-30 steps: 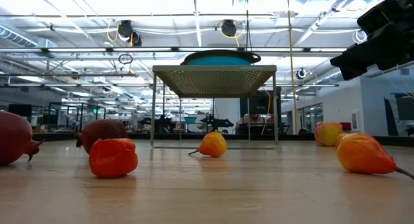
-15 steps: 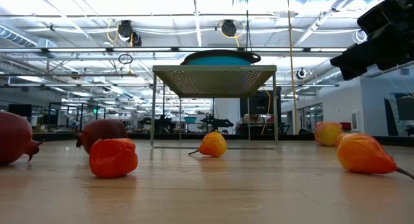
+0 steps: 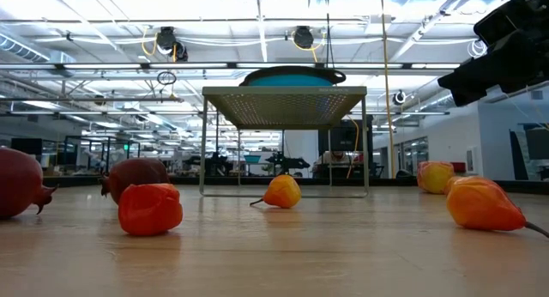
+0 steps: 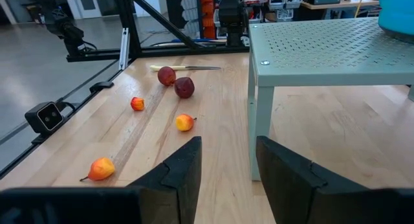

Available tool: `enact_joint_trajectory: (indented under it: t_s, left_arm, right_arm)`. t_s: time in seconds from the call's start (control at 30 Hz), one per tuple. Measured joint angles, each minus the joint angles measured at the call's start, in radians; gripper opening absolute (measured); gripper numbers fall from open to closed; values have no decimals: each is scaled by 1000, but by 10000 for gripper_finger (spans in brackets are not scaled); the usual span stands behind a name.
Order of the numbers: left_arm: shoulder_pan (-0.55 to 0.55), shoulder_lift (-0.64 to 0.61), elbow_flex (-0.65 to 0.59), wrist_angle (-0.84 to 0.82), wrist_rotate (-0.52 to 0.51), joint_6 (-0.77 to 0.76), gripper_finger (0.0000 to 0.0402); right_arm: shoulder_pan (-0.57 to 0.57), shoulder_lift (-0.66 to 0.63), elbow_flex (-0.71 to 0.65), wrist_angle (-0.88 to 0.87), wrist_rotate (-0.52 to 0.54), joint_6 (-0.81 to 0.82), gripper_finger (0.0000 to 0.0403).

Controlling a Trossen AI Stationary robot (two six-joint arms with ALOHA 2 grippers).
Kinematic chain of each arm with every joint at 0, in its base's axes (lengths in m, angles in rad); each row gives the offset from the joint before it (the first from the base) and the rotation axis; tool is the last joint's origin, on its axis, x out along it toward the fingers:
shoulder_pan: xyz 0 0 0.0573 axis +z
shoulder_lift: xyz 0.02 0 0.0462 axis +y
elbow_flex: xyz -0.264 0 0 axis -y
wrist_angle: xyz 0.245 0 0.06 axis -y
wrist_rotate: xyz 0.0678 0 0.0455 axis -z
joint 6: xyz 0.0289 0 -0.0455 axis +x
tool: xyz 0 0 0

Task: Pick & Place Fruit
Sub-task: Put the pomegranate into the blue strainer bowl on the shelf

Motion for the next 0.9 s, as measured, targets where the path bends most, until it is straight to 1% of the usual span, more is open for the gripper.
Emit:
enact_joint_trajectory:
  t_s: [0.37, 0.63, 0.77, 0.9]
  left_arm:
    - [-80, 0, 0, -99, -2, -208, 241]
    - [-84, 1, -3, -110, -3, -241, 241]
    - [-84, 1, -50, -109, -3, -259, 241]
    - [-84, 2, -123, -92, 27, -298, 241]
  right_arm:
    - [0, 0, 0, 0, 0, 0, 139]
    - [0, 0, 0, 0, 0, 0, 139]
    - [0, 0, 0, 0, 0, 0, 139]
    - [0, 0, 0, 0, 0, 0, 139]
